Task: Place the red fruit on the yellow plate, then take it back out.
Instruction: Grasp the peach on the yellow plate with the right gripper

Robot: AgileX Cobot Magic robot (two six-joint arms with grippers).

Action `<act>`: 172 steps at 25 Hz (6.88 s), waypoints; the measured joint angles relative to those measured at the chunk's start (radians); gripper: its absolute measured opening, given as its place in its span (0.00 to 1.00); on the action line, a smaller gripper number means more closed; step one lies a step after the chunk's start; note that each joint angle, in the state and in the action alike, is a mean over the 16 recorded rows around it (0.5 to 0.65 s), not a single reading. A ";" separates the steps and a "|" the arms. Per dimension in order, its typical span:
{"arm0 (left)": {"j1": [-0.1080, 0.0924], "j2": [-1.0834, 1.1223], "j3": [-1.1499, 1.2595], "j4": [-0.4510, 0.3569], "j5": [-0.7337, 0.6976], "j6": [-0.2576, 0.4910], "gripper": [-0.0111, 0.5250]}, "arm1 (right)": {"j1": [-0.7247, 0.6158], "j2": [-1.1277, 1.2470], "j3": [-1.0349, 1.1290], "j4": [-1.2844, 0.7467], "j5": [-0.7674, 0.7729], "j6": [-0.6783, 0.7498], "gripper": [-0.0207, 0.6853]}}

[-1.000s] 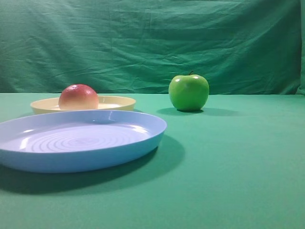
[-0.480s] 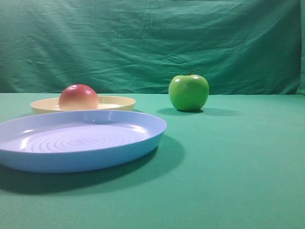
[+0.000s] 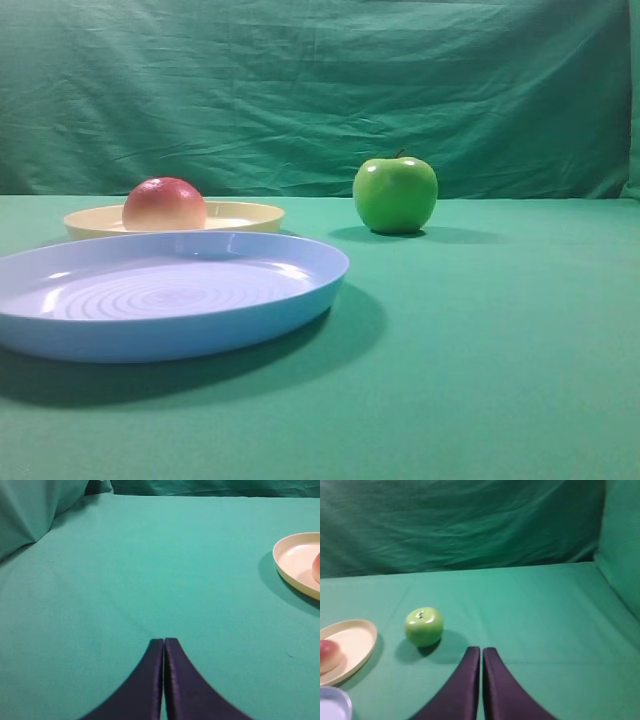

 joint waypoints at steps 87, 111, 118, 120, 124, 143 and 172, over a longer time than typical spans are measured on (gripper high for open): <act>0.000 0.000 0.000 0.000 0.000 0.000 0.02 | 0.147 0.422 -0.352 0.257 0.292 -0.267 0.03; 0.000 0.000 0.000 0.000 0.000 -0.001 0.02 | 0.208 1.209 -0.906 0.414 0.238 -0.673 0.03; 0.000 0.000 0.000 0.000 0.000 -0.001 0.02 | 0.280 1.517 -1.187 0.477 0.257 -0.770 0.03; 0.000 0.000 0.000 0.000 0.000 -0.001 0.02 | 0.297 1.596 -1.260 0.503 0.261 -0.799 0.03; 0.000 0.000 0.000 0.000 0.000 -0.001 0.02 | 0.324 1.732 -1.382 0.565 0.266 -0.864 0.06; 0.000 0.000 0.000 0.000 0.000 -0.001 0.02 | 0.349 2.004 -1.526 0.723 0.183 -1.025 0.92; 0.000 0.000 0.000 0.000 0.000 0.000 0.02 | 0.308 1.942 -1.651 0.734 0.444 -0.976 0.34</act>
